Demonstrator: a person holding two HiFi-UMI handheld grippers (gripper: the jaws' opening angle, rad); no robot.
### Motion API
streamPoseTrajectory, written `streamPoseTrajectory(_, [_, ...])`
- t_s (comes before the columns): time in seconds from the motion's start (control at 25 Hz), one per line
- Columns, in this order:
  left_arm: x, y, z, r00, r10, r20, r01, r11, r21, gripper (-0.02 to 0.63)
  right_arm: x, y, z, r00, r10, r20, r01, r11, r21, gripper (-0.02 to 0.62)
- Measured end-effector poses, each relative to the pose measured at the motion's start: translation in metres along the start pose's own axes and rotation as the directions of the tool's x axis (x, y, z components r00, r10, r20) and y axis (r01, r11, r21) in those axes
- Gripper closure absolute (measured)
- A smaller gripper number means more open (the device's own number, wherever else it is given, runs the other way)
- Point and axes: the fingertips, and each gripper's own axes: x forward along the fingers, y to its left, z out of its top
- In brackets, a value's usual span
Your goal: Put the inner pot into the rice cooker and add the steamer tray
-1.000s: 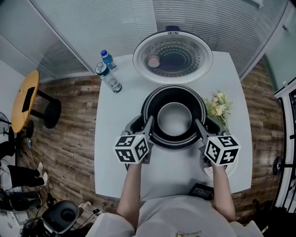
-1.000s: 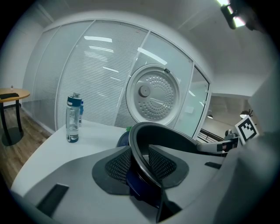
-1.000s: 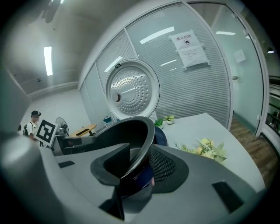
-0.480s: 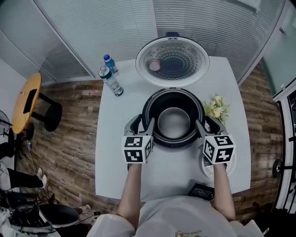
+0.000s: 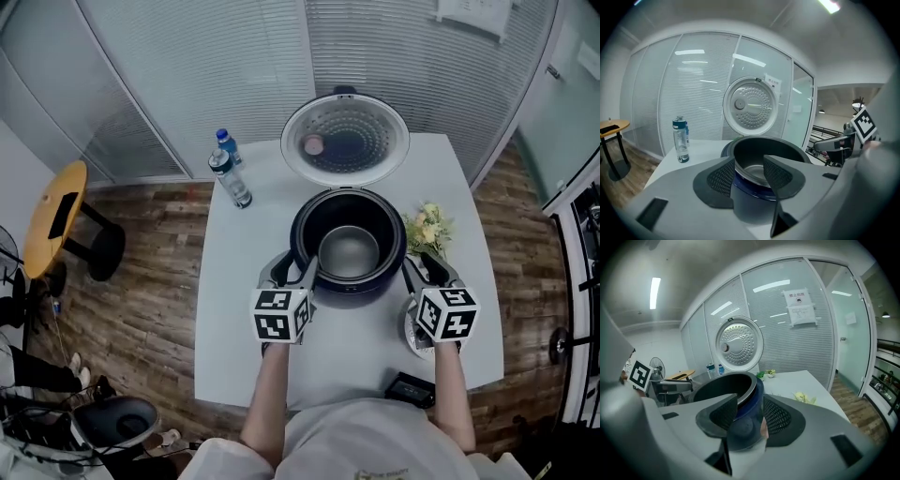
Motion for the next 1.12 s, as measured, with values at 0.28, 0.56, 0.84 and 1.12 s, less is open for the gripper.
streamPoseTrajectory(0.28, [-0.031,-0.014,-0.012,0.998,-0.057,-0.007,0.058,0.998,0.036,0.419,-0.036,-0.002,-0.015,0.998,-0.060,-0.001,0.060,0.998,0.027,0.417])
streamPoseTrajectory(0.56, [-0.048,-0.043,-0.029,0.988,-0.152,-0.013,0.152,0.988,-0.014,0.419,-0.075,-0.002,-0.047,0.994,-0.112,-0.013,0.113,0.990,0.084,0.417])
streamPoseTrajectory(0.84, [-0.072,-0.080,-0.055,0.974,-0.221,-0.041,0.222,0.975,0.020,0.420,-0.112,-0.008,-0.087,0.986,-0.165,-0.038,0.168,0.977,0.128,0.417])
streamPoseTrajectory(1.12, [-0.083,-0.102,-0.077,0.958,-0.280,-0.054,0.280,0.960,-0.006,0.420,-0.130,-0.016,-0.111,0.978,-0.200,-0.060,0.207,0.963,0.170,0.417])
